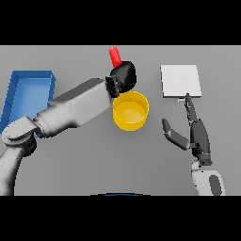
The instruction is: Pick up the red beaker and tilt it to pour out 1 green nut into yellow bowl. Pick up the yellow bowl and place it on the metallic measuring scale.
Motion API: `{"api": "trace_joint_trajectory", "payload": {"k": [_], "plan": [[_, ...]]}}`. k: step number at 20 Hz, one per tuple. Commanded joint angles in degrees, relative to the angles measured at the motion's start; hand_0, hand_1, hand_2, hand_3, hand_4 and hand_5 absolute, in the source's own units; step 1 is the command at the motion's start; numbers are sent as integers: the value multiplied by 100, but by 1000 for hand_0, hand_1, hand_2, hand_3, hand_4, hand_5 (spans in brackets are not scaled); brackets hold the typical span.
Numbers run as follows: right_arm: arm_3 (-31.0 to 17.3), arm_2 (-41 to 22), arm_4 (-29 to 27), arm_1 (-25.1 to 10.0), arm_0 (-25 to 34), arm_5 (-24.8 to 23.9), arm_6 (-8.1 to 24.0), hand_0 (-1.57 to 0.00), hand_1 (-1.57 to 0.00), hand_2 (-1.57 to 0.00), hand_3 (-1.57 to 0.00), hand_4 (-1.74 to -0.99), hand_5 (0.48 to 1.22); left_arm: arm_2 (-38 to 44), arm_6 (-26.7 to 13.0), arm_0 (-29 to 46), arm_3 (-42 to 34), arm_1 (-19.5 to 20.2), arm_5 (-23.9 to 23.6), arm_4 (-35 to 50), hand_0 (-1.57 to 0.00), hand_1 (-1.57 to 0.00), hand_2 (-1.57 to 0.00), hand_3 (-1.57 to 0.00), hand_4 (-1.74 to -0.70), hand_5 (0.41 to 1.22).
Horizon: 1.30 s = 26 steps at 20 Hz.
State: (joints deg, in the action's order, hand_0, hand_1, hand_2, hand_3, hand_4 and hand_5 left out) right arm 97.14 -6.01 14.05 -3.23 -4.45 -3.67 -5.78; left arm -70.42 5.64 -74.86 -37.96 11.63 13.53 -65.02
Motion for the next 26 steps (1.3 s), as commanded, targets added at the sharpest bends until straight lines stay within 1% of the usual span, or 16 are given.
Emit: {"api": "trace_joint_trajectory", "payload": {"k": [1, 2, 6, 8, 11, 12, 14, 15, 16, 17, 18, 19, 21, 23, 24, 26], "plan": [[34, -13, 52, -25, -7, -14, 39, 1, 1, 1, 1, -1153, 627, -114, 1, -74, 36, -25, -28, -80, -1571, -1571, -1571, -1571, -1734, 1221], [-61, -10, 79, -40, -20, -10, 53, 1, 1, 1, 1, -1157, 629, -215, 22, -127, 12, -40, -14, -116, -1571, -1571, -1571, -1571, -1733, 1221], [48, -18, 142, -67, -43, -54, -11, 1, 1, 1, 1, -1155, 637, -568, 79, -349, 100, -219, 34, -225, -1571, -1571, -1571, -1571, -1725, 1221], [5, 34, 74, -76, -32, -39, 42, 1, 1, 1, 1, -1151, 634, -721, 50, -449, 96, -254, 57, -272, -1571, -1571, -1571, -1571, -1720, 1221], [38, -25, 12, 17, -72, 0, -62, 1, 1, 1, 1, -1153, 636, -811, 293, -793, 194, -162, 37, -223, -1571, -1571, -1571, -1571, -1721, 1221], [10, 0, -25, 9, -31, 15, -34, 1, 1, 1, 1, -1157, 638, -777, 286, -940, 317, -150, -26, -185, -1571, -1571, -1571, -1571, -1721, 1221], [-6, -24, -15, 15, -18, 28, -121, 1, 1, 1, 1, -1150, 649, -795, 326, -1362, 561, -11, -207, -210, -1571, -1571, -1571, -1571, -1722, 1221], [-11, -9, -19, -26, 32, 48, -122, 1, 1, 1, 1, -1154, 654, -697, 342, -1543, 614, 81, -187, -103, -1571, -1571, -1571, -1571, -1725, 1221], [-18, -48, 49, -21, -20, 25, -195, 1, 1, 1, 1, -1156, 659, -549, 330, -1703, 726, 159, -261, 34, -1571, -1571, -1571, -1365, -1728, 1221], [-11, -21, 41, -29, -9, 6, -185, 1, 1, 1, 1, -1160, 660, -441, 329, -1836, 889, 257, -433, 135, -1571, -1571, -1571, -1179, -1731, 1221], [44, -76, 81, -30, -88, 20, -288, 1, 1, 1, 1, -1160, 663, -259, 186, -2012, 1198, 343, -503, 281, -1571, -1571, -1571, -1257, -1726, 1221], [9, -89, 95, 40, -44, -27, -243, 1, 1, 1, 1, -1161, 661, -37, 164, -2198, 1488, 376, -500, 500, -1571, -1571, -1571, -1320, -1727, 1221], [-51, -62, -23, 49, 5, 46, -205, 1, 1, 1, 1, -1156, 658, 572, 41, -2417, 2073, 463, -607, 1126, -1571, -1571, -1571, -1410, -1729, 1221], [-96, -84, 178, 37, 87, -99, -108, 1, 1, 1, 1, -1146, 641, 1378, -125, -2486, 2499, 754, -671, 2016, -1571, -1571, -1571, -1468, -1734, 1221], [-124, -100, 280, 6, 117, -144, -60, 1, 1, 1, 1, -1140, 637, 1790, -321, -2487, 2663, 906, -695, 2484, -1571, -1571, -1571, -1427, -1735, 1221], [-128, -81, 249, -12, 182, -135, -96, 1, 1, 1, 1, -1142, 630, 2397, -528, -2428, 3004, 1152, -809, 3245, -1571, -1571, -1571, -1402, -1737, 1221]]}}
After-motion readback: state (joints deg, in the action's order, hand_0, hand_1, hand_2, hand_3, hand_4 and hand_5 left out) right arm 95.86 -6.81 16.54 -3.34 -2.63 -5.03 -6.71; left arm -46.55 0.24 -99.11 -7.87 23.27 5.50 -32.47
